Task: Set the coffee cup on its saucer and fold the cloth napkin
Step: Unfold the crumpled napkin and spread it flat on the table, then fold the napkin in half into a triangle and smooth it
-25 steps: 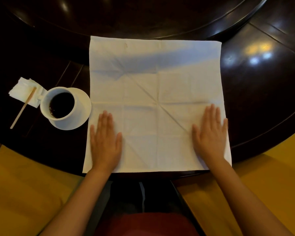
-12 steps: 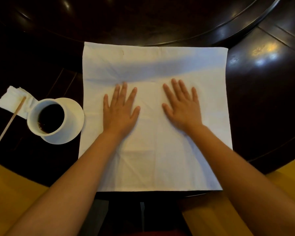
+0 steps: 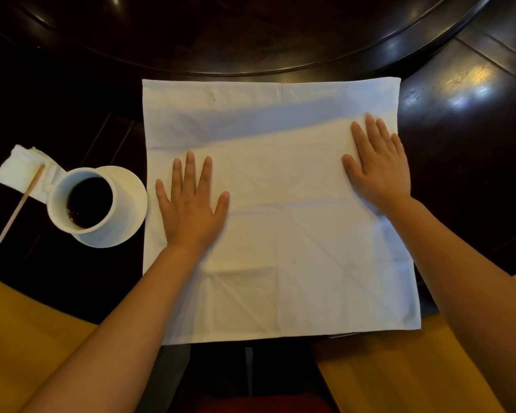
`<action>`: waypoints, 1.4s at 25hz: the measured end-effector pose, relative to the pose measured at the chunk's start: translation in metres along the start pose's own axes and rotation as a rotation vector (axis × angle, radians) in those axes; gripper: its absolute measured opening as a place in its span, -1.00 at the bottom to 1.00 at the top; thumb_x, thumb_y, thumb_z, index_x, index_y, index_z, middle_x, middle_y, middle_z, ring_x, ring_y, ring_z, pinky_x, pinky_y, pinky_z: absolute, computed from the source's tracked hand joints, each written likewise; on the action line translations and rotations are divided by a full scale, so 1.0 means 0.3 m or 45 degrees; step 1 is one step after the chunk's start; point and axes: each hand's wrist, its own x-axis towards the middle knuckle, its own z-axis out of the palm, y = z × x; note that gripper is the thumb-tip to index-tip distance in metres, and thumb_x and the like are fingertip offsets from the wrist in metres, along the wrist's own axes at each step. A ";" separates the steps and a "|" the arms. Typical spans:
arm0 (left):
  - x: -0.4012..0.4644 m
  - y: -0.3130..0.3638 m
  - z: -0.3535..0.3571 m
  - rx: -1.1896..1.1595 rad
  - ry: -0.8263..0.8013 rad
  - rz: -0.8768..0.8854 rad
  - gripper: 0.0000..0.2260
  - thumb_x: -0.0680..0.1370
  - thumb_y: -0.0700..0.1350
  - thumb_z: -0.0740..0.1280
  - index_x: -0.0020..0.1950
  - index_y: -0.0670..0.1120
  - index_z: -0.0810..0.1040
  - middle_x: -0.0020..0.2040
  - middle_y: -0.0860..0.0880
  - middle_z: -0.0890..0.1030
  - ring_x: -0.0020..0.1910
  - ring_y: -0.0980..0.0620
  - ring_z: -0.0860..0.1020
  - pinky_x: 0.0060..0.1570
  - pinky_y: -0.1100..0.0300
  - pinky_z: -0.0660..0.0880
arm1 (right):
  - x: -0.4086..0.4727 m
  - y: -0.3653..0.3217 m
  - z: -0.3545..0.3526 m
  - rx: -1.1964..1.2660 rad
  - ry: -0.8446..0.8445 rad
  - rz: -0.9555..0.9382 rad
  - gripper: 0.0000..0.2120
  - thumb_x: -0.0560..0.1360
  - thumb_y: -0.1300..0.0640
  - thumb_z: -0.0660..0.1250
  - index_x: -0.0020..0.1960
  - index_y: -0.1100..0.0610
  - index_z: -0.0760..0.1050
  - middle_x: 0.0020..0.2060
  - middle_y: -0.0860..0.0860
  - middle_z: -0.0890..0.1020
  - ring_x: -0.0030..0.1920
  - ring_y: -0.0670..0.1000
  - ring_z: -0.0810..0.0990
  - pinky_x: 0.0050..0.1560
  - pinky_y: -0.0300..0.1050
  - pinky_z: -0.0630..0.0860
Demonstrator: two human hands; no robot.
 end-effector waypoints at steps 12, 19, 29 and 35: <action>-0.164 0.301 0.037 -0.052 -0.026 0.470 -0.42 0.51 0.17 0.01 0.50 0.00 0.16 0.52 -0.11 0.16 0.49 -0.10 0.10 0.36 -0.22 -0.06 | -0.671 0.073 -0.063 -0.135 -0.436 -0.624 -0.12 0.38 -0.40 0.17 0.52 -0.02 -0.08 0.52 0.07 -0.07 0.50 0.06 -0.17 0.43 0.09 -0.21; -0.237 0.383 0.051 0.077 -0.094 0.544 -0.40 0.51 0.22 -0.06 0.52 0.02 0.07 0.54 -0.10 0.08 0.50 -0.14 -0.01 0.33 -0.34 -0.10 | -0.754 0.142 -0.095 0.002 -0.342 -0.527 -0.21 0.30 0.03 0.49 0.45 -0.03 0.22 0.46 0.06 0.23 0.48 0.05 0.06 0.45 0.21 0.03; -0.273 0.429 0.033 -0.010 -0.174 0.532 -0.43 0.53 0.19 -0.04 0.51 0.02 0.11 0.53 -0.09 0.11 0.50 -0.14 0.02 0.33 -0.33 -0.10 | -0.588 0.069 -0.207 0.742 0.089 -0.096 -0.87 0.45 0.08 0.34 -0.04 0.06 0.59 -0.14 -0.18 0.57 -0.05 -0.11 0.56 0.11 -0.04 0.53; -0.268 0.306 -0.033 -0.698 -0.230 0.353 -0.50 0.53 0.22 -0.25 0.46 0.15 -0.14 0.48 0.17 0.02 0.49 0.17 -0.02 0.43 0.14 -0.28 | -0.300 -0.164 -0.275 0.873 0.057 -0.368 -0.75 0.50 0.15 0.18 0.02 0.19 0.60 -0.10 0.04 0.62 -0.06 -0.01 0.58 -0.02 -0.19 0.51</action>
